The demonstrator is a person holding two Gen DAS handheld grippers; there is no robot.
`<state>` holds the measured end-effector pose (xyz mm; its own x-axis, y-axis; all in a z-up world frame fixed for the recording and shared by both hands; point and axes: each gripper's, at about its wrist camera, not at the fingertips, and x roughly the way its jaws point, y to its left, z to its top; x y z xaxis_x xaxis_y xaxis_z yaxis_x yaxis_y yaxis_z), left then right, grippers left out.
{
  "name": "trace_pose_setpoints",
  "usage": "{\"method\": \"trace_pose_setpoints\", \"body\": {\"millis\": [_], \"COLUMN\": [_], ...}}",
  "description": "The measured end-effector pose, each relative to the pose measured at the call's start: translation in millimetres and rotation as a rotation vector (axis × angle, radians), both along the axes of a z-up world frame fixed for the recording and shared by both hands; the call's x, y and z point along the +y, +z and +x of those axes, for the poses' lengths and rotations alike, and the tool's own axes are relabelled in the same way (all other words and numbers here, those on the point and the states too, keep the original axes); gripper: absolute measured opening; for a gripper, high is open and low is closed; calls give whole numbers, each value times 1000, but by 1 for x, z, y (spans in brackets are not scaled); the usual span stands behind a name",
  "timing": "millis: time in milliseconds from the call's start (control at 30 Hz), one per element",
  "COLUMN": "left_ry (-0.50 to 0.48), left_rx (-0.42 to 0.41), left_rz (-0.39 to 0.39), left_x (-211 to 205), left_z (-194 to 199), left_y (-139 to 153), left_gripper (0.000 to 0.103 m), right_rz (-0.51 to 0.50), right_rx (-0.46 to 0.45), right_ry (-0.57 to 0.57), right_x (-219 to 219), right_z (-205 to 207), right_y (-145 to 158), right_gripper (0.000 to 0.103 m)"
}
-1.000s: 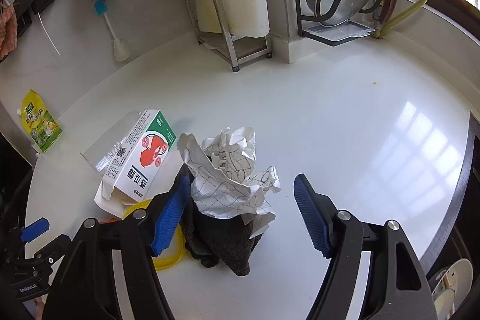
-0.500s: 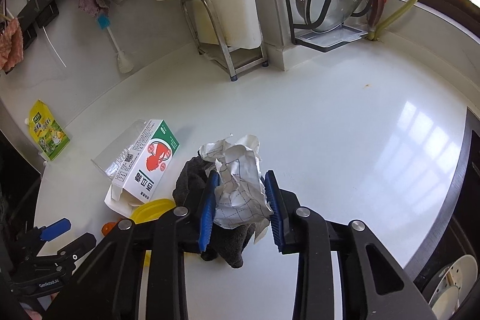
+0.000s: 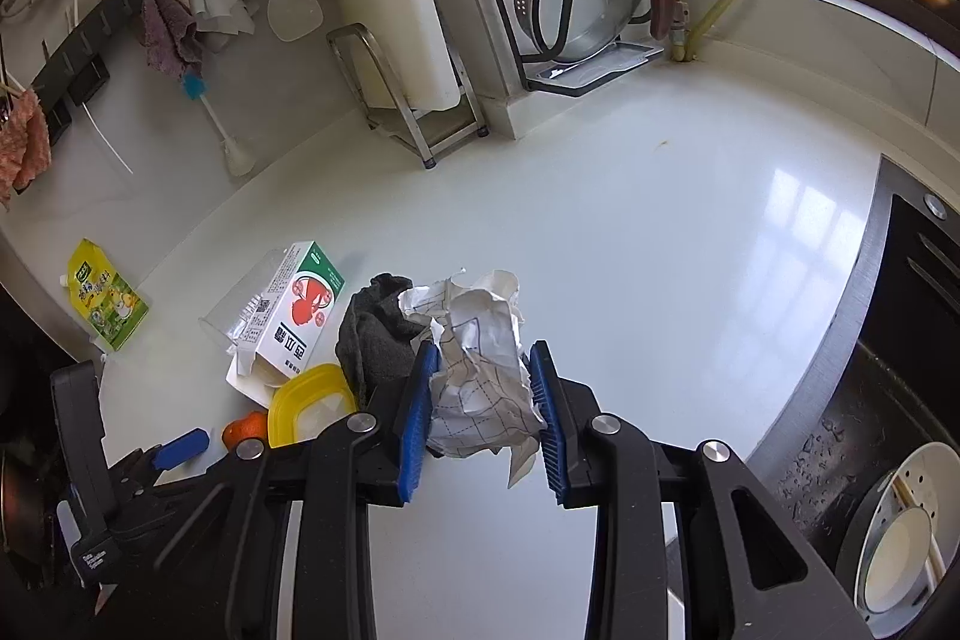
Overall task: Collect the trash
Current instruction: 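Grasp the orange tangerine with the left tool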
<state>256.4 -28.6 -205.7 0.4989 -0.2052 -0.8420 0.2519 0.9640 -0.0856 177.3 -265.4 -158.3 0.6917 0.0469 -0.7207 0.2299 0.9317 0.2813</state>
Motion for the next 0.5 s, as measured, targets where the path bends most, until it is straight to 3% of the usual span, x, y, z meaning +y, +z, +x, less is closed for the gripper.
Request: {"method": "trace_pose_setpoints", "body": {"millis": [133,300,500], "left_ry": [-13,-42,-26], "left_rx": [-11,-1,16], "left_rz": [-18,-32,-23], "left_x": [-2,-1,9], "left_z": [2,-3,-16], "left_y": [3,5,8], "left_gripper": [70,32,27], "right_rz": [4,24,42], "right_rx": [11,23,30], "right_ry": [-5,-10,-8], "right_x": [3,5,9], "right_z": [-11,-24,-38], "right_y": [-2,-5,-1], "right_gripper": [31,31,31]}}
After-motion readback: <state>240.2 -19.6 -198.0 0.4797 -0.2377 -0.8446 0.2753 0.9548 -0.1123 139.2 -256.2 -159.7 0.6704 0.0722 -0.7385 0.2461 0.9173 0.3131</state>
